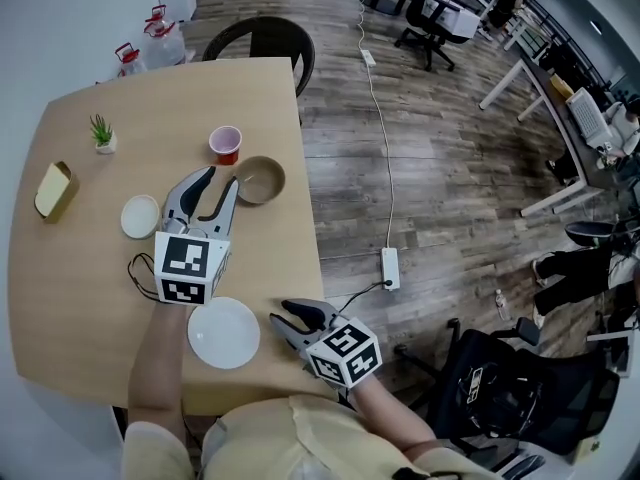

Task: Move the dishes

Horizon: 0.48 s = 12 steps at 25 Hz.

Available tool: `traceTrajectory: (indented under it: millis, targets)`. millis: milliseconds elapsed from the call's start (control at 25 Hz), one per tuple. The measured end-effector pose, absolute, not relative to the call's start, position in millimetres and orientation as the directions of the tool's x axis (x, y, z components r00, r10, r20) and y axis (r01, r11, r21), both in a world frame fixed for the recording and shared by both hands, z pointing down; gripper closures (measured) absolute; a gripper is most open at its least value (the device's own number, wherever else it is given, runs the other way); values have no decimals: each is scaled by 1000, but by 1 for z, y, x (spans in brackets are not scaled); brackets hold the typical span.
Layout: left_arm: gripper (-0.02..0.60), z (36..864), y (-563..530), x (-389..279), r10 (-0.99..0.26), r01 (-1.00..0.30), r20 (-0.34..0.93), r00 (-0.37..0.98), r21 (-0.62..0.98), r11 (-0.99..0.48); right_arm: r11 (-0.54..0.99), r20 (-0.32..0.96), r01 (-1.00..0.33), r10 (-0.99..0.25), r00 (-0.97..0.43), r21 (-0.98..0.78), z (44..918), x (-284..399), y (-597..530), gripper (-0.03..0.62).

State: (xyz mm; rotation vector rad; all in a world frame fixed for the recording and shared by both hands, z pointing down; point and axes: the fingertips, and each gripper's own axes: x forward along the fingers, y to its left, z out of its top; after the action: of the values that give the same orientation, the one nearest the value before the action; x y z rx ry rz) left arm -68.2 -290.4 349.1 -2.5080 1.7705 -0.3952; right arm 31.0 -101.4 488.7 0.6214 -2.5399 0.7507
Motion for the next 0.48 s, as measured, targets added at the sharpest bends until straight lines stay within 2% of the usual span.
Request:
traceTrajectory:
  millis: [200,480]
  targets:
    - [456,319,-247,-84,-936,-933,119,332,-104,-344,751,500,-537,-320,-805,-384,483,29,-99,452]
    - [453,319,-185,-93,-917,-901,173,359,-193,-389,745,501,-556,-344,-794,-370,478,25,-95,452]
